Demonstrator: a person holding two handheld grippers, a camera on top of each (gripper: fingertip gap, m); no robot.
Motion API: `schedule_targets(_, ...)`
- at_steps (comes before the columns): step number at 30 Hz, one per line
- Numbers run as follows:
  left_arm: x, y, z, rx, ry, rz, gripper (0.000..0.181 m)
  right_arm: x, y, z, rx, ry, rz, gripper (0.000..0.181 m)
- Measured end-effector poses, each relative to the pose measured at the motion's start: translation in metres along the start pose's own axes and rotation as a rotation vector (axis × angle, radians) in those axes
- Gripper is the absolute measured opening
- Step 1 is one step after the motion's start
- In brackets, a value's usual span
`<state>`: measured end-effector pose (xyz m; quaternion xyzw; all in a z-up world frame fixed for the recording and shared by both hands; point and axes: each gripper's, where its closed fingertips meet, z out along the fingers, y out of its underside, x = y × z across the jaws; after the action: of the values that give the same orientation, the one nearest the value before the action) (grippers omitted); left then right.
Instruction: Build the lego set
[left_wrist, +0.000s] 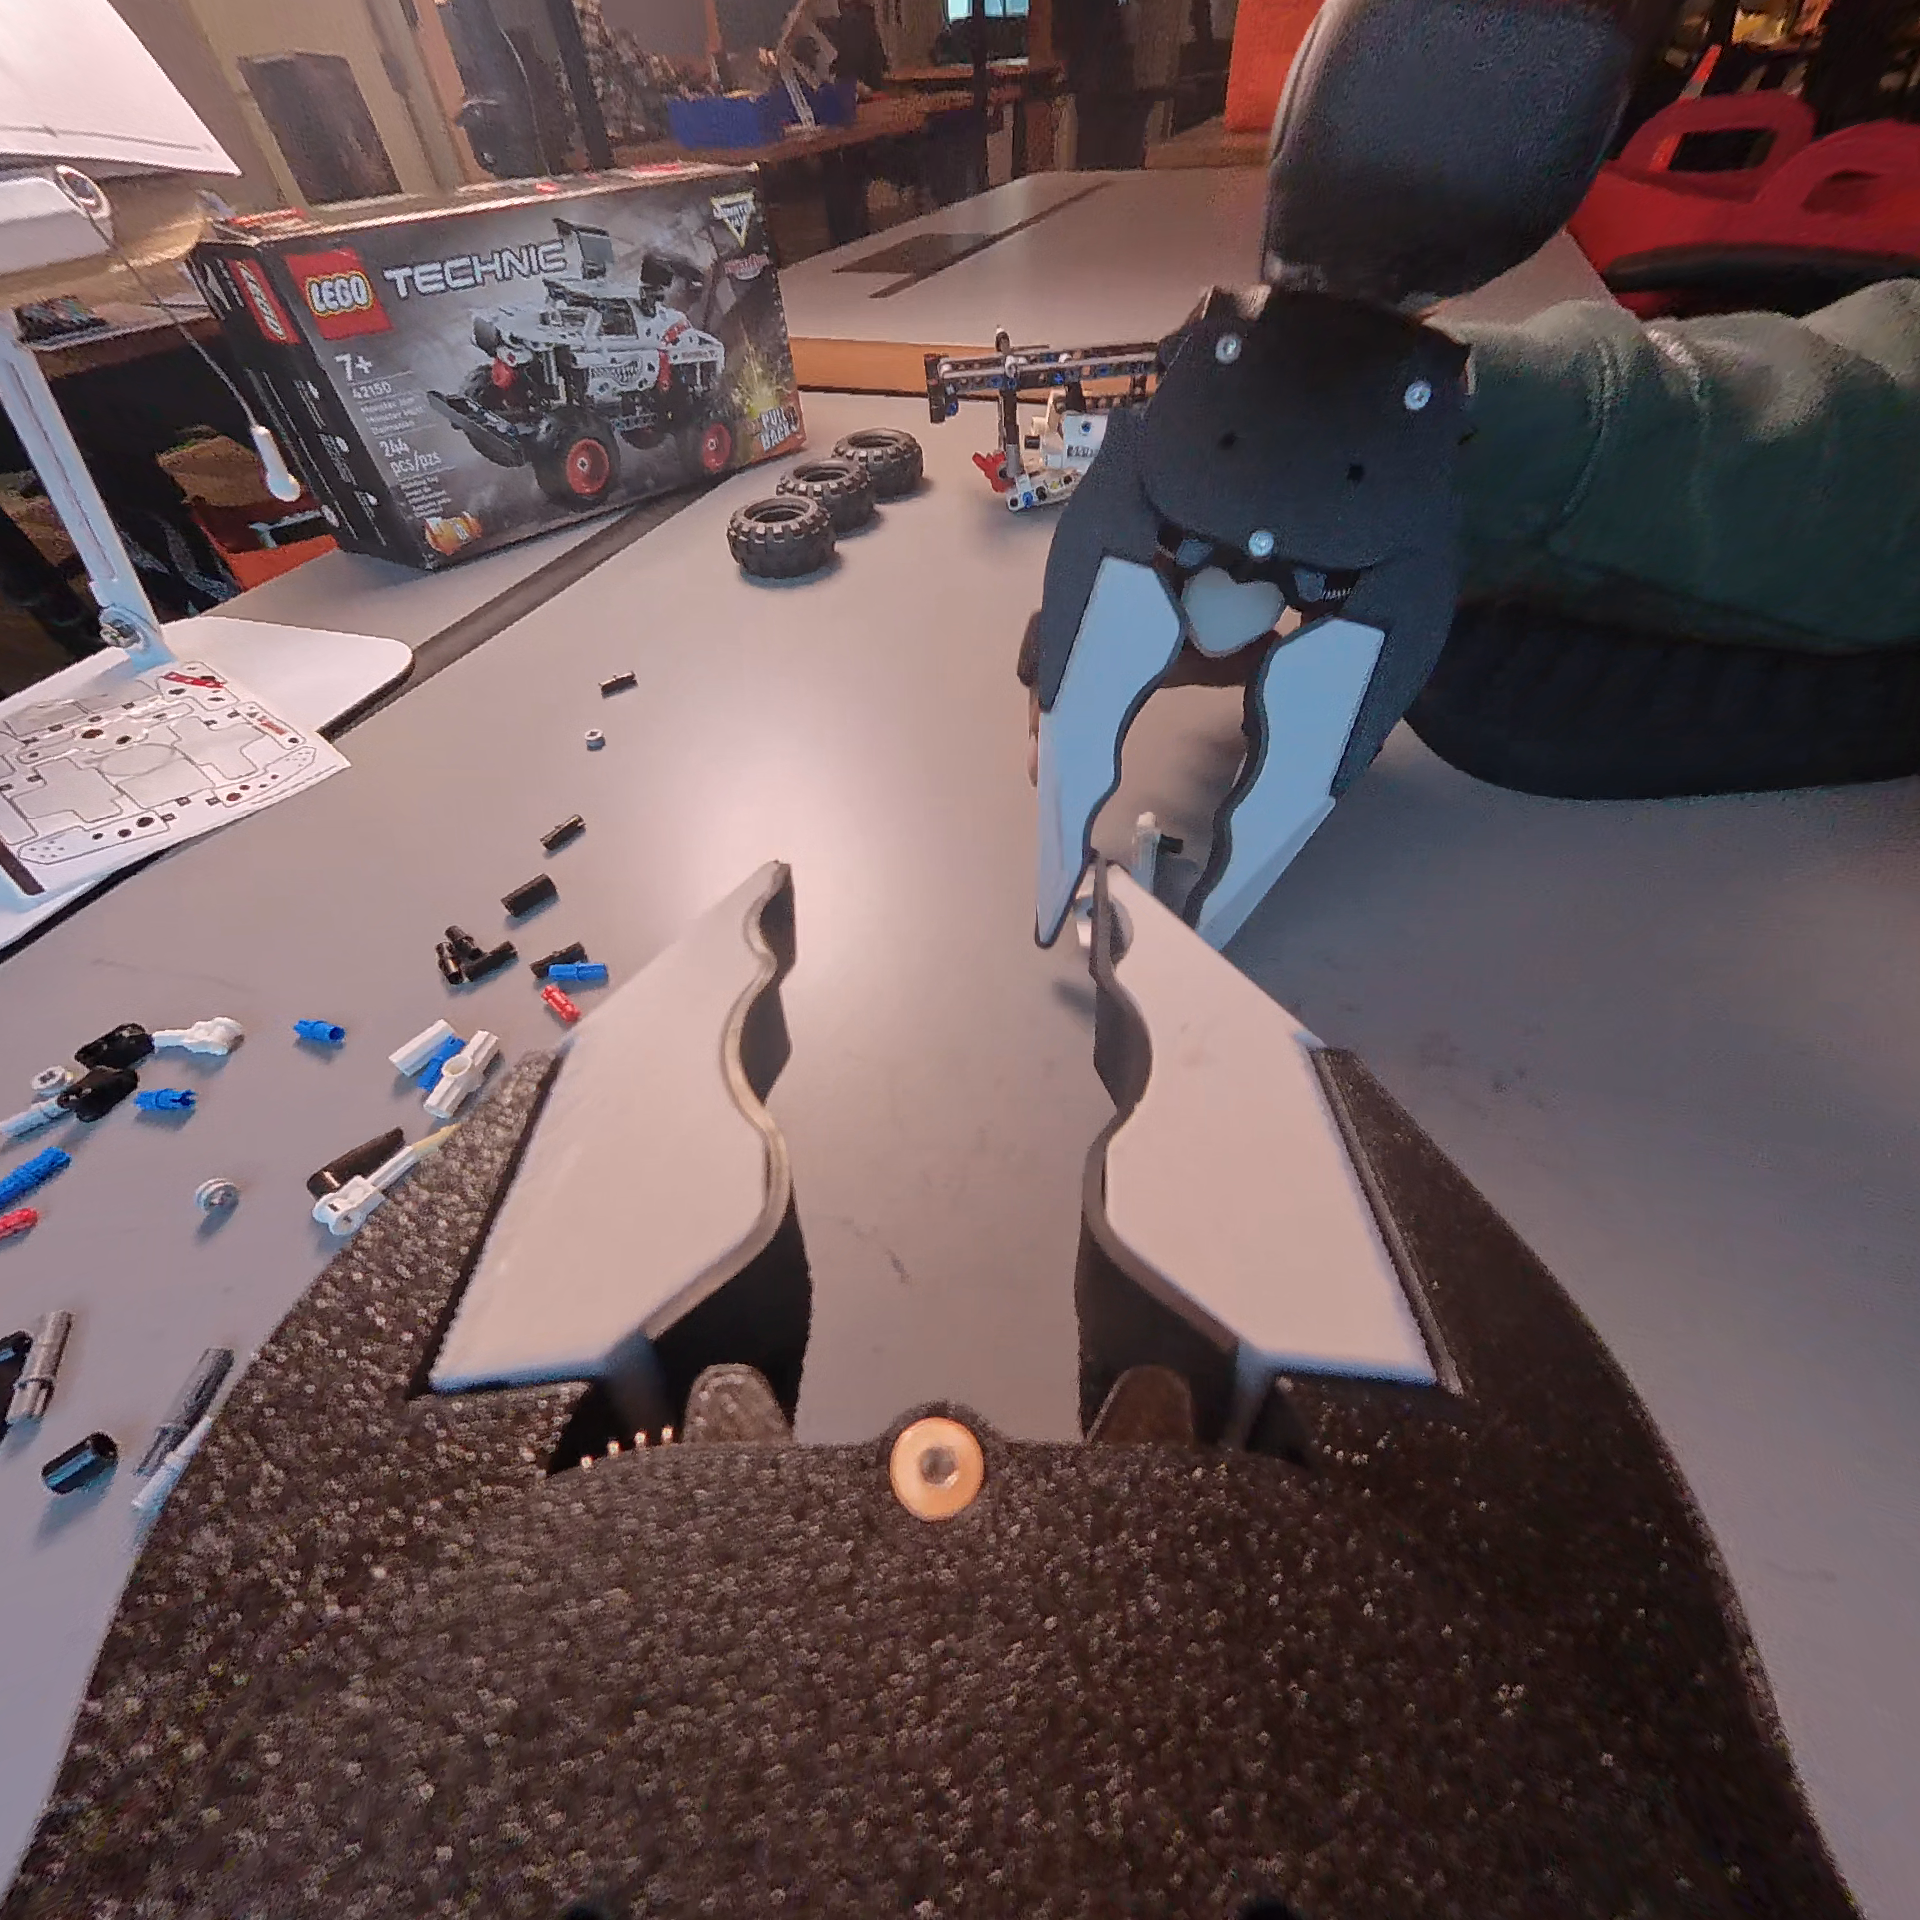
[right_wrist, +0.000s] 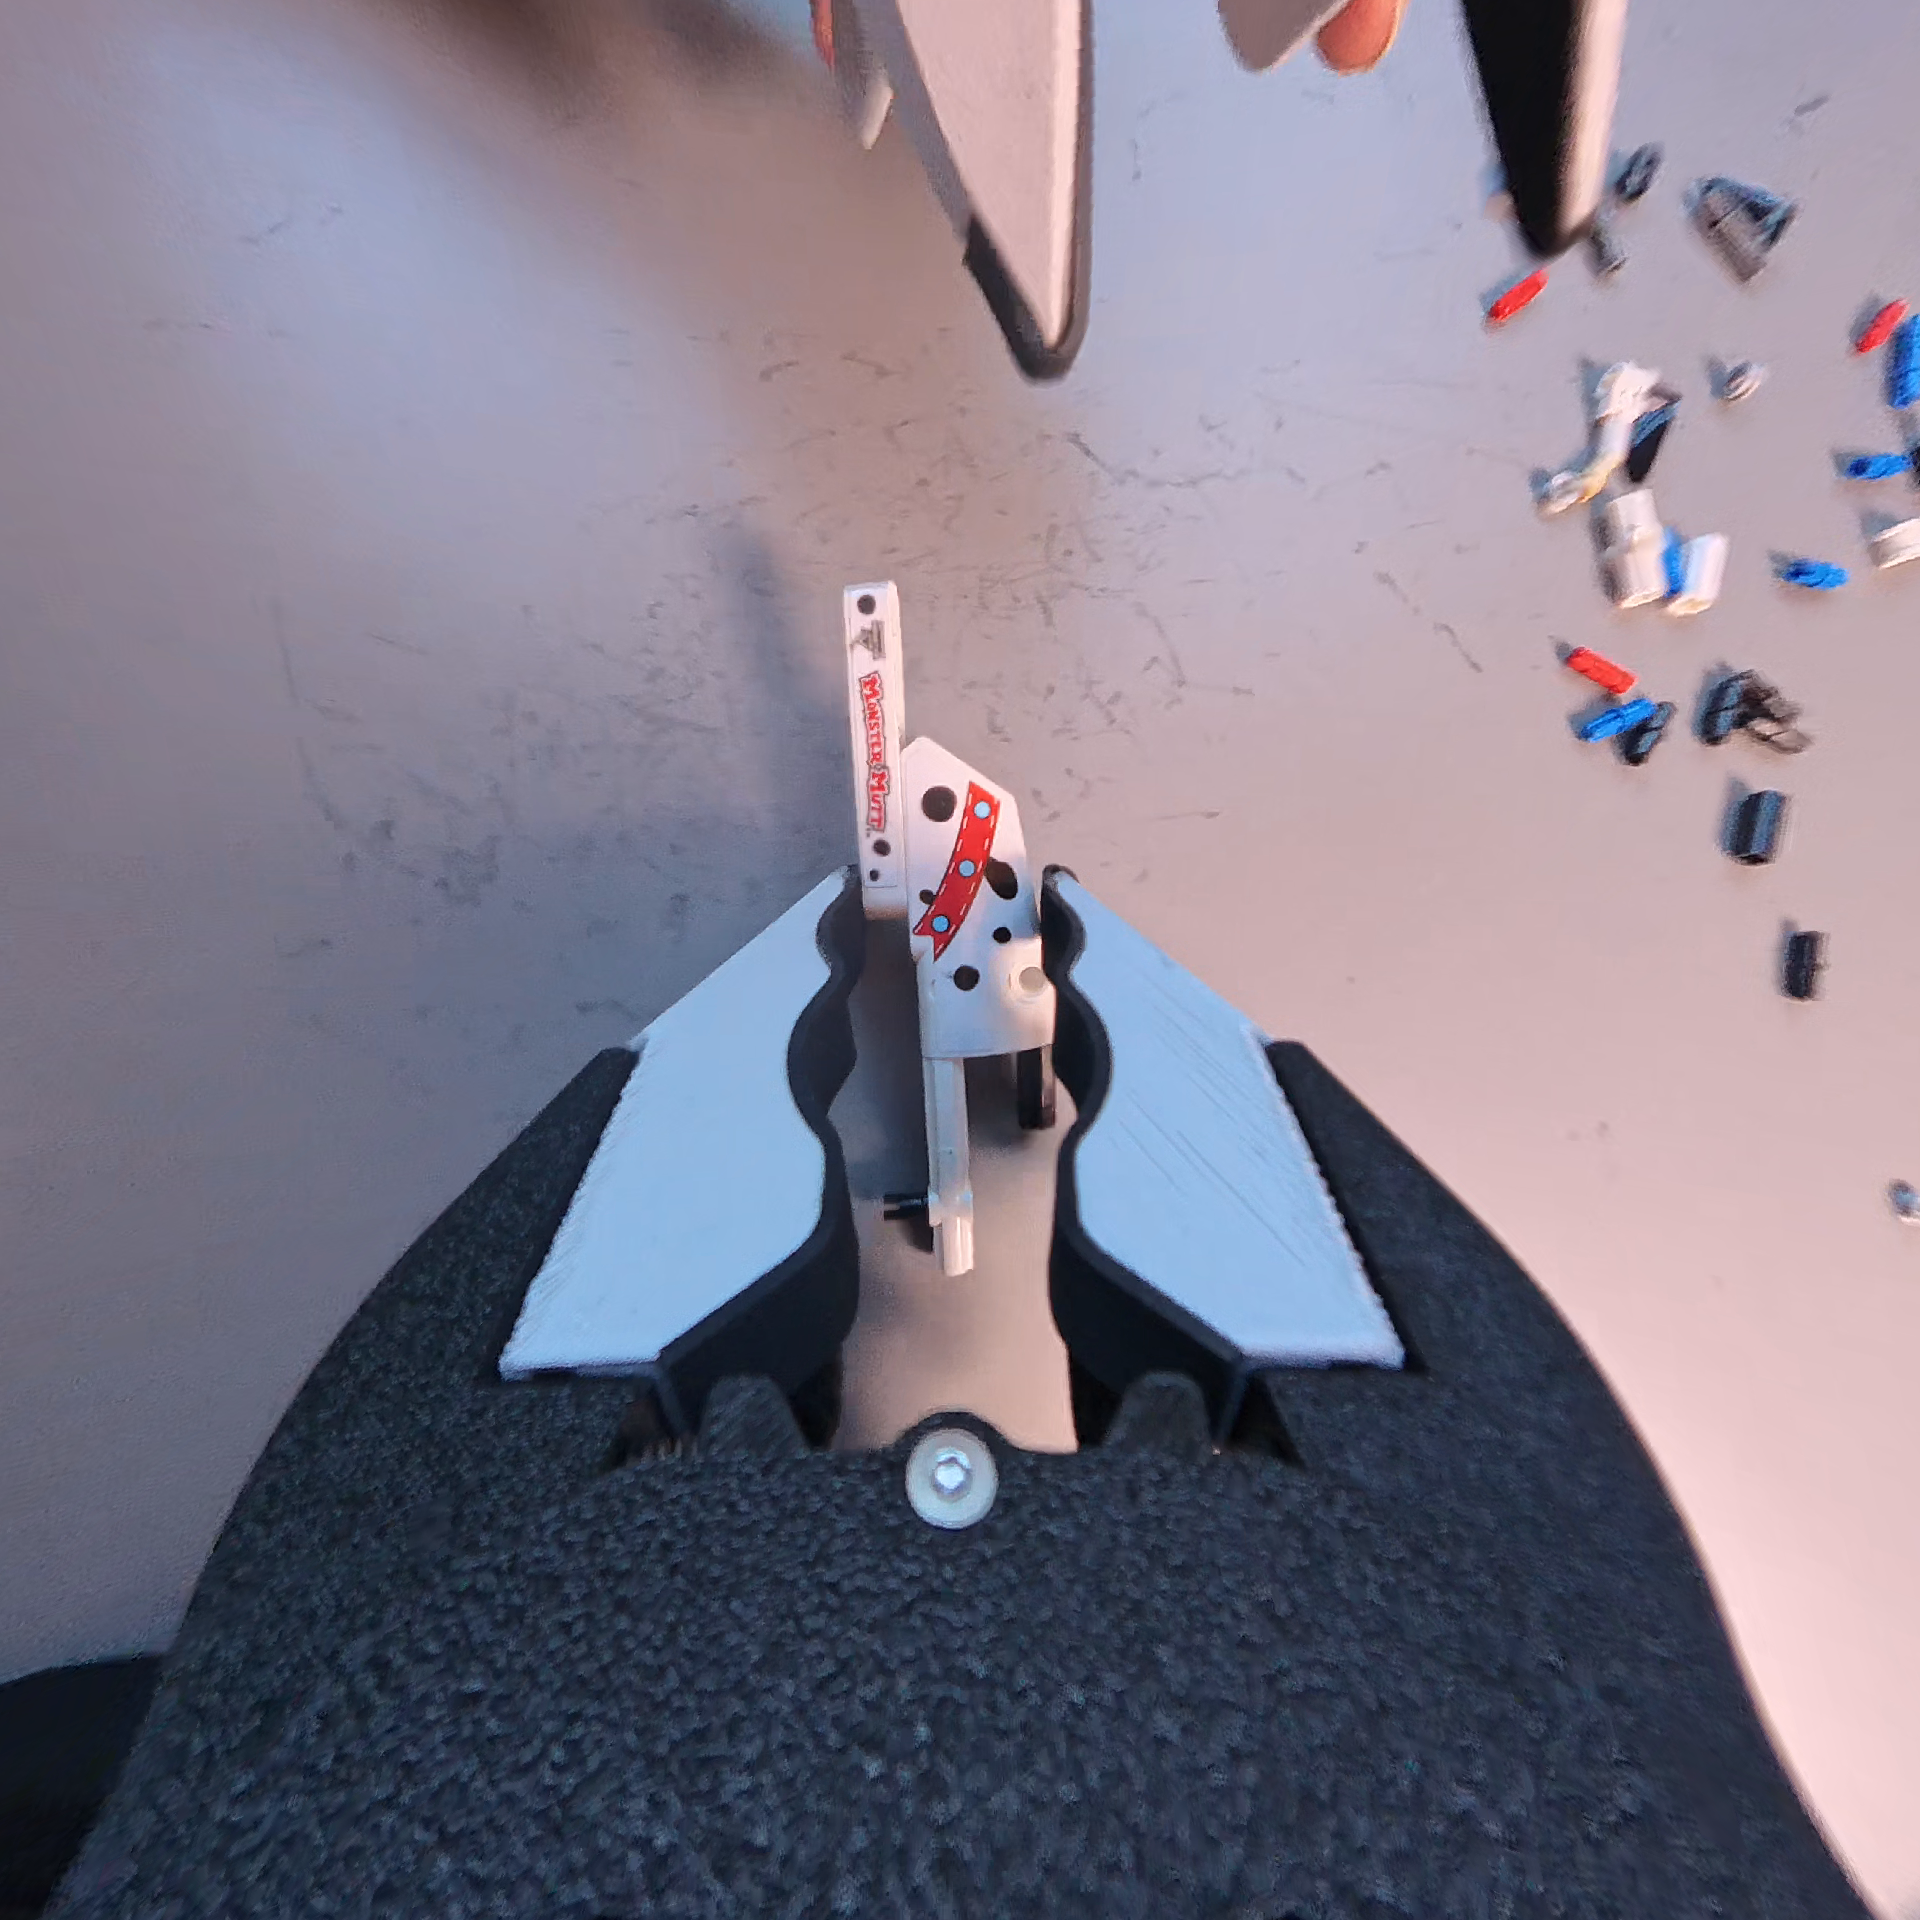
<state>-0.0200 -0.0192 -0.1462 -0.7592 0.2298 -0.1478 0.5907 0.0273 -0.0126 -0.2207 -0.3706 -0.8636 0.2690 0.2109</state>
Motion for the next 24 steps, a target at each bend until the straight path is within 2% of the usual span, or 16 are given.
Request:
schedule_targets(3,0.005,0.008,0.003,-0.054,0.015,0.033,0.056,0.004,-0.005,-0.002,0.021,0.067,-0.056,0.033)
schedule_targets(8,0.011,0.016,0.008,-0.107,0.031,0.072,0.054,-0.001,-0.004,0.003,0.035,0.031,-0.036,0.033)
schedule_targets(13,0.001,0.009,0.006,-0.060,-0.044,0.110,0.061,0.003,-0.010,0.002,0.087,0.036,-0.011,0.038)
schedule_targets(19,-0.022,-0.006,-0.006,0.032,-0.157,0.070,0.062,0.027,-0.033,-0.019,0.300,0.109,0.080,0.043)
schedule_targets(24,-0.033,-0.011,-0.012,0.077,-0.182,0.011,0.061,0.064,-0.043,-0.047,0.488,0.280,0.165,0.046)
